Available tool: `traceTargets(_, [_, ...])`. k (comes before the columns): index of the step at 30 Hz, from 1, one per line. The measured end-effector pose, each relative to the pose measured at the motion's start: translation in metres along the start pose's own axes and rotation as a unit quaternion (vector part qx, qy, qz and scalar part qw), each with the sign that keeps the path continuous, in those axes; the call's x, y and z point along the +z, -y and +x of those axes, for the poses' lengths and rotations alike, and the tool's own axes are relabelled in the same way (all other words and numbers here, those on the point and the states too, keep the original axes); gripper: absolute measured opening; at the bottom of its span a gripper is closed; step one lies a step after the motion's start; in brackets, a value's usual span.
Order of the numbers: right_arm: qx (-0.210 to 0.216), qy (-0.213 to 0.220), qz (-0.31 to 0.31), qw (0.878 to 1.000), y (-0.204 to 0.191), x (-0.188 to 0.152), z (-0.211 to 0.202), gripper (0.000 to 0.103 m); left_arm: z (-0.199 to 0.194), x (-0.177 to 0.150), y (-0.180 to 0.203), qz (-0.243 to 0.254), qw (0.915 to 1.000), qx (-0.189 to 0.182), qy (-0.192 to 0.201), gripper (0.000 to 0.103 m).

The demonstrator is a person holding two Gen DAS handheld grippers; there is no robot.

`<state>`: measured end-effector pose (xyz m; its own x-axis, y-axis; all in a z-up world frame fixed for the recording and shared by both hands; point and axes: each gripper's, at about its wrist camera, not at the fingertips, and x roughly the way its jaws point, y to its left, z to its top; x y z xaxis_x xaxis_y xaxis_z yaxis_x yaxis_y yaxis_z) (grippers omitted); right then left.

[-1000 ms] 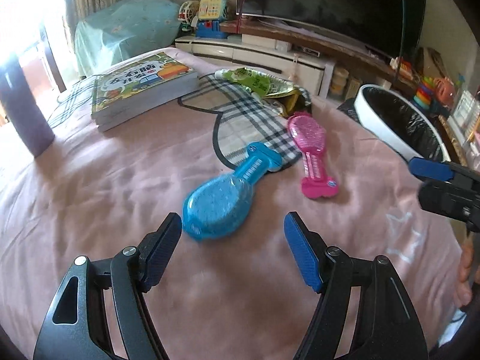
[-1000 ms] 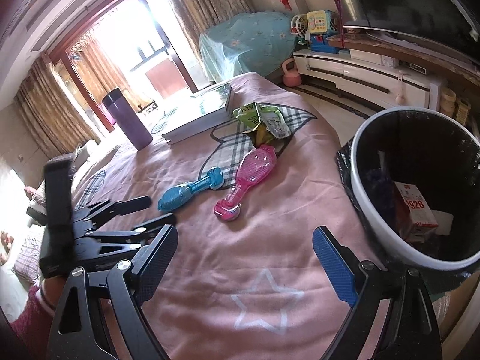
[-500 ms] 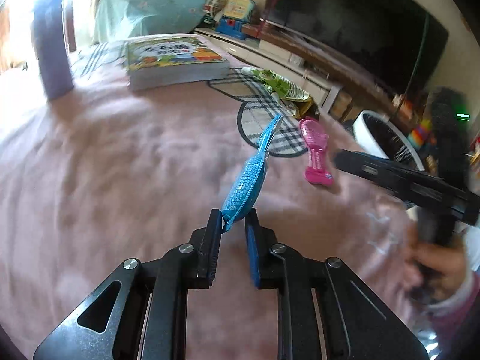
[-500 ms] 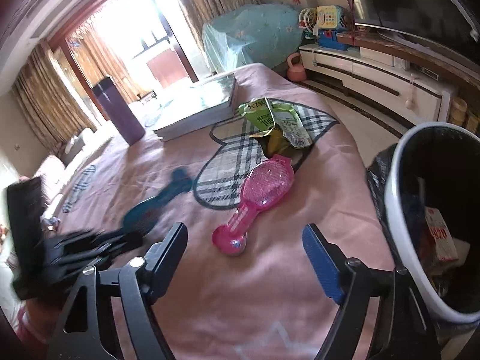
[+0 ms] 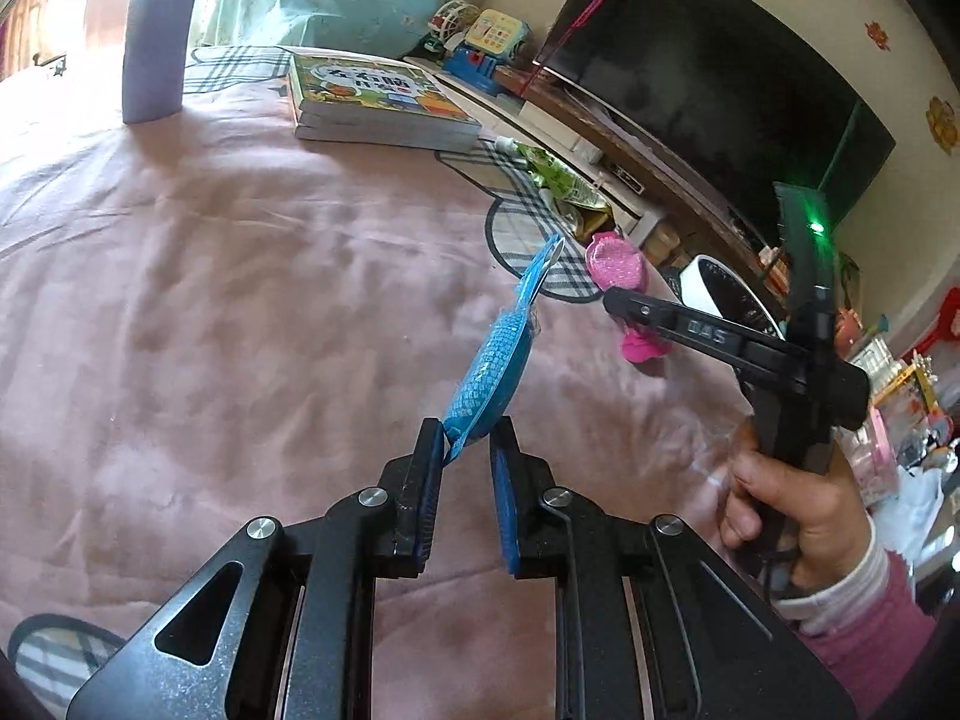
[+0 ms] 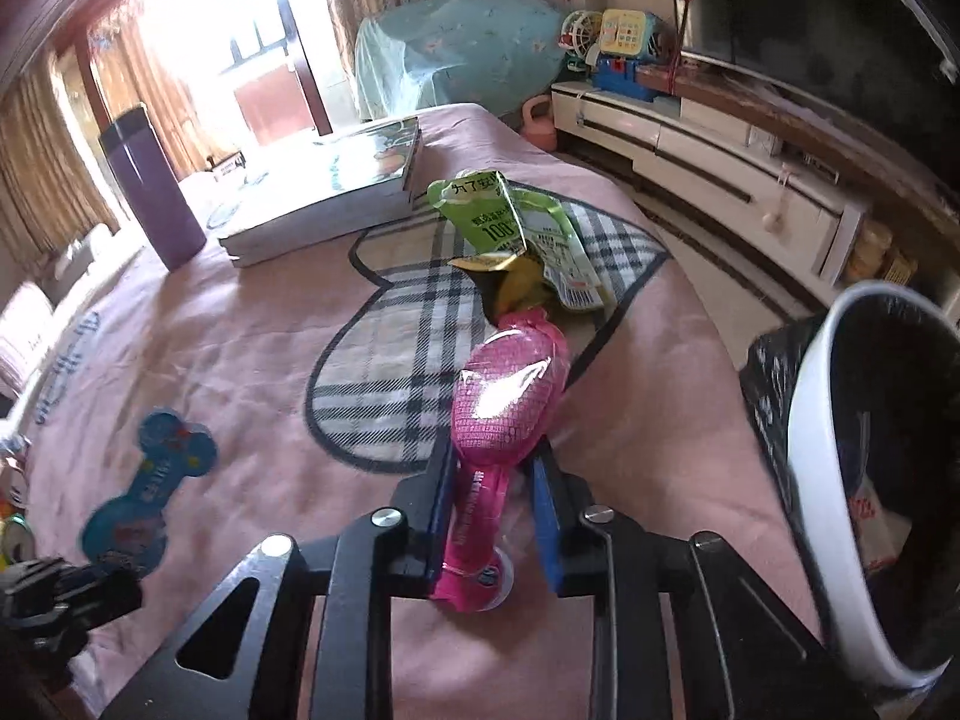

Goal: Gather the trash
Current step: 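Grasp the blue plastic brush with the left gripper while the right gripper grasps the pink brush, then carry the blue and pink brushes in both grippers over the trash bin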

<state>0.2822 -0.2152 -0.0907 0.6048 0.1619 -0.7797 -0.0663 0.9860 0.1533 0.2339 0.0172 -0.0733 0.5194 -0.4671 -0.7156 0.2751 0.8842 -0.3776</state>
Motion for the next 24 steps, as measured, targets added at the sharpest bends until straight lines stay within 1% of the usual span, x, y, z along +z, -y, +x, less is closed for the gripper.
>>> traceTargets(4, [0.04, 0.01, 0.008, 0.999, -0.005, -0.017, -0.021, 0.017, -0.001, -0.003, 0.002, 0.0, 0.9999, -0.01, -0.006, 0.015])
traceTargets(9, [0.076, 0.021, 0.018, 0.997, -0.011, -0.044, -0.05, 0.016, 0.0, -0.008, 0.012, 0.006, 0.9998, -0.014, -0.01, 0.015])
traceTargets(12, [0.084, 0.023, 0.024, 0.996, -0.008, -0.052, -0.061, 0.016, -0.002, -0.012, 0.021, 0.006, 0.9998, -0.018, -0.005, 0.015])
traceTargets(16, [0.082, 0.027, 0.017, 0.996, -0.001, -0.058, -0.077, 0.015, -0.004, -0.018, 0.04, 0.01, 0.9998, -0.019, 0.001, 0.015])
traceTargets(20, [0.08, 0.035, 0.017, 0.996, 0.012, -0.066, -0.093, 0.015, -0.002, -0.021, 0.062, 0.019, 0.9997, -0.016, 0.005, 0.015])
traceTargets(24, [0.081, 0.034, 0.022, 0.996, 0.029, -0.076, -0.104, 0.015, 0.002, -0.026, 0.084, 0.028, 0.9995, -0.011, 0.007, 0.015])
